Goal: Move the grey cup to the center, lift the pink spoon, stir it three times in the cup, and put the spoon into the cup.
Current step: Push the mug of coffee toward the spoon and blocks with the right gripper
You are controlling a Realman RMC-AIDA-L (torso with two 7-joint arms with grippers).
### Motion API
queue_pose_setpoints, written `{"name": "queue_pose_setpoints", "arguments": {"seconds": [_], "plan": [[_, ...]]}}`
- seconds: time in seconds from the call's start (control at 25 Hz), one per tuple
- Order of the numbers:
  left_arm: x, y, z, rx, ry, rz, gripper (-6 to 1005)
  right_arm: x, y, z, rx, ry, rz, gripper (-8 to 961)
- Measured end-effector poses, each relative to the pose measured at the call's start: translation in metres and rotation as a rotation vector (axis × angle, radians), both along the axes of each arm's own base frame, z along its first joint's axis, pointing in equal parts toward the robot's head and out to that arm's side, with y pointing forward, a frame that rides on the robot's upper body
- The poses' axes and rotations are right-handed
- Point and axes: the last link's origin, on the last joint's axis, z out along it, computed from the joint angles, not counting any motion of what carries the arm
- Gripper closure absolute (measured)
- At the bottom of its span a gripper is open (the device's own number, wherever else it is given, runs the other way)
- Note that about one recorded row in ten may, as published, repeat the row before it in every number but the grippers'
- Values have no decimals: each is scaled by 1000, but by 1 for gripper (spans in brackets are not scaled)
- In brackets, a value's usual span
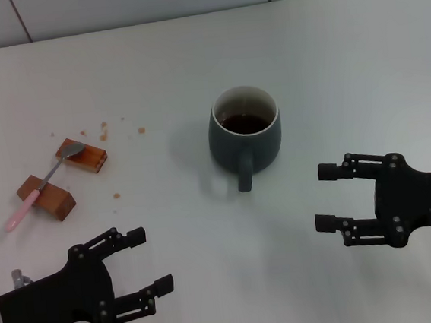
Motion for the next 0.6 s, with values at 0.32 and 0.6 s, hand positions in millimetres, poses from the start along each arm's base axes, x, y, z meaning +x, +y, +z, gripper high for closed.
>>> {"name": "queue_pose_setpoints", "arguments": {"seconds": [0.32, 0.6], "plan": [[1, 1, -1, -1, -2, -3, 140, 0, 0, 0, 1, 0, 0, 196], [1, 0, -1, 3, -1, -6, 140, 6, 4, 18, 295, 182, -92, 197]]}}
